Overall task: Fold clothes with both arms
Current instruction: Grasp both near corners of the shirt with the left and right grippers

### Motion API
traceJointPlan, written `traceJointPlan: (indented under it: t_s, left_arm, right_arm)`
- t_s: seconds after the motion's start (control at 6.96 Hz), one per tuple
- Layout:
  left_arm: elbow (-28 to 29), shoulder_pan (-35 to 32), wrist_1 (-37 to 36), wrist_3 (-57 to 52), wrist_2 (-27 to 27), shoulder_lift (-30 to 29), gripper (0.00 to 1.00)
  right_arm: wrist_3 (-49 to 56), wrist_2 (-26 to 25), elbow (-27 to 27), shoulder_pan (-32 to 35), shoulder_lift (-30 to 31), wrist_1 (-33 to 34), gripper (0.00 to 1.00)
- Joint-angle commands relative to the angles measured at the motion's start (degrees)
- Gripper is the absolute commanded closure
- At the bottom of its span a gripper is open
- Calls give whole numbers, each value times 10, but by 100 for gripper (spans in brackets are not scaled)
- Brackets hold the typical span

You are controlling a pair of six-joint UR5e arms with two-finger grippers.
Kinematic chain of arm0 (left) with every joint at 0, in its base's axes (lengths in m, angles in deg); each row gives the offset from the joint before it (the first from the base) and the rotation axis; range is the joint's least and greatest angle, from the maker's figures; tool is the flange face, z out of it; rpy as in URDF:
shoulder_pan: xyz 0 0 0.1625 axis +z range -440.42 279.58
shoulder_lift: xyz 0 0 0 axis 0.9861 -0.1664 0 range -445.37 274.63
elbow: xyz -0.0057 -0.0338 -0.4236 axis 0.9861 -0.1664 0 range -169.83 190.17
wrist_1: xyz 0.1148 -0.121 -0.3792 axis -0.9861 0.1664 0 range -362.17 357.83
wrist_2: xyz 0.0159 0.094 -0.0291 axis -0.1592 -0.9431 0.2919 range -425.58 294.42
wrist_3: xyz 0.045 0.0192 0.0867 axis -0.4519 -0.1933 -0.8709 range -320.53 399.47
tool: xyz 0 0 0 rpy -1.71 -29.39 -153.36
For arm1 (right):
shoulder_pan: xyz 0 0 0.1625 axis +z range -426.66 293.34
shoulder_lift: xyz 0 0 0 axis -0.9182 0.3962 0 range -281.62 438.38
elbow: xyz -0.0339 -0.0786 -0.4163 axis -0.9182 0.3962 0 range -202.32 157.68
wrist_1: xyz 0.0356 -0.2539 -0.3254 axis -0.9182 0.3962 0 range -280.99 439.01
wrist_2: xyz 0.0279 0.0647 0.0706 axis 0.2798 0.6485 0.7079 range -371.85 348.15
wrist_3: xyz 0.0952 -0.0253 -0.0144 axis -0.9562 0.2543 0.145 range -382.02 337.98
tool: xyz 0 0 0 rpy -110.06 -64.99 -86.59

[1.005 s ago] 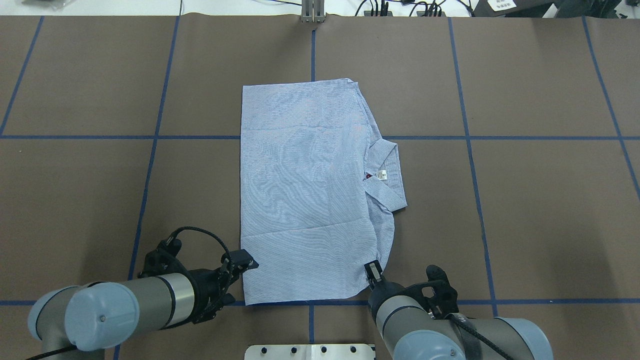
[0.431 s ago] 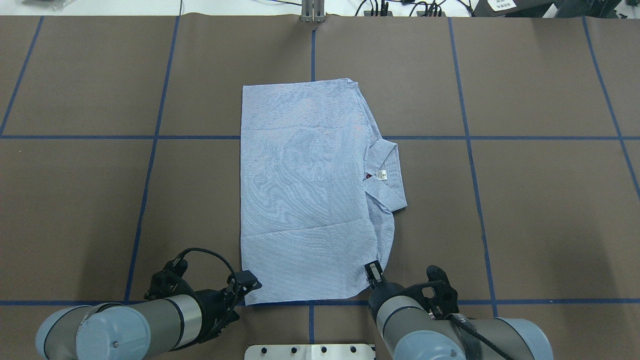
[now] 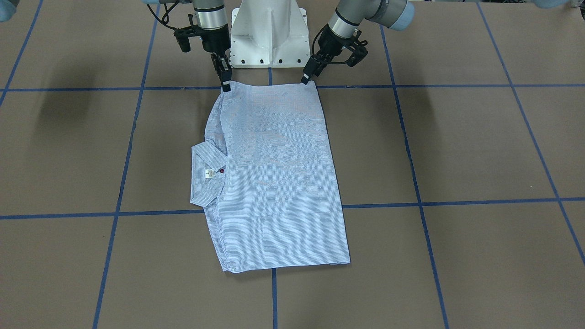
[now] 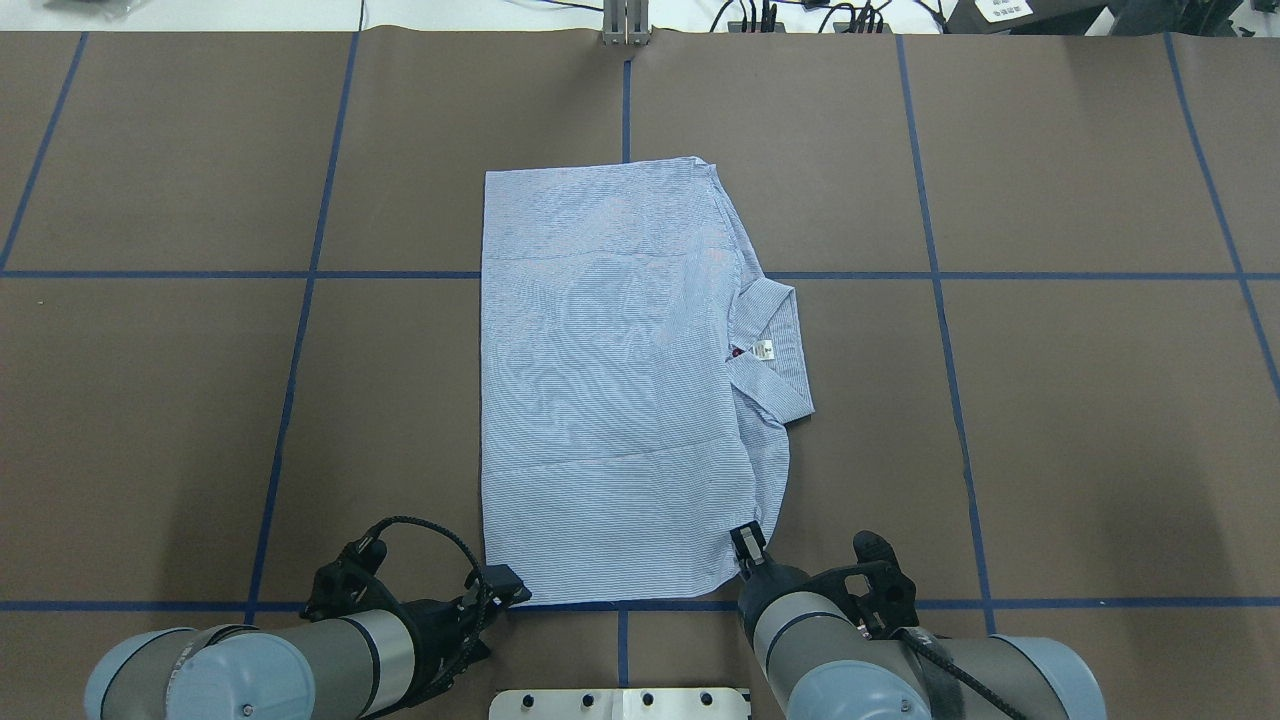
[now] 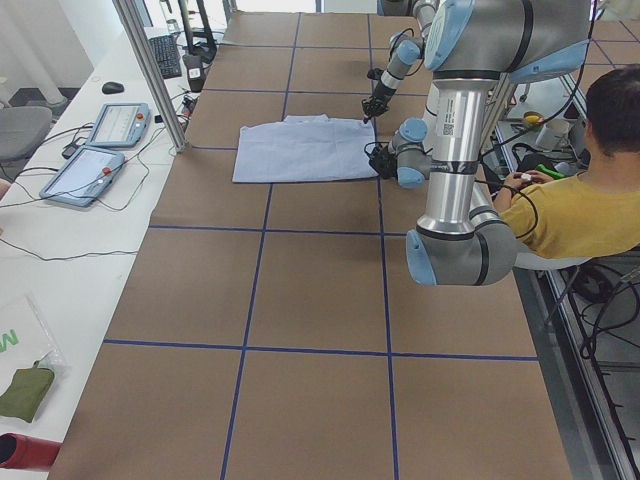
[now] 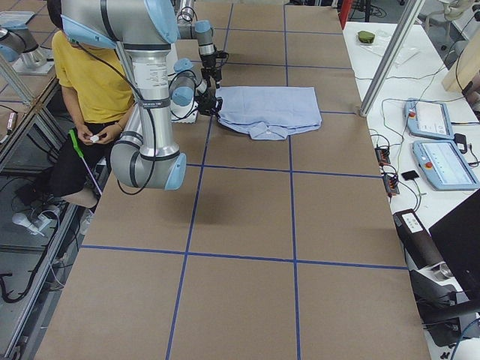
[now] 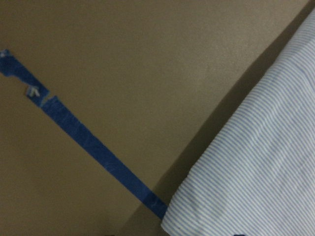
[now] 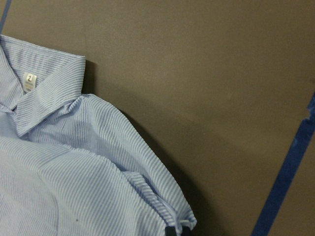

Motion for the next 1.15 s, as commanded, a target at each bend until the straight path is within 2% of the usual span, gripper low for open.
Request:
traceJointPlan:
  t_s: [0.0,0.43,0.57,0.72,1.01]
  left_arm:
    - [6,1,0,5,0,-3,26]
    - [13,0,0,5,-11,-6,34]
    - [13,0,0,7,-11,-7,55]
    - [13,0,0,12,-11,-7,100]
    - [7,-1,0,13,-12,-7,100]
  right_arm:
    - [0,0,0,0,2,0,100]
    - [0,-1,0,-1,2,0,100]
    - [0,-1,0,-1,0,0,100]
    - [0,-1,0,-1,2,0,100]
    - [0,-1,0,-2,2,0,100]
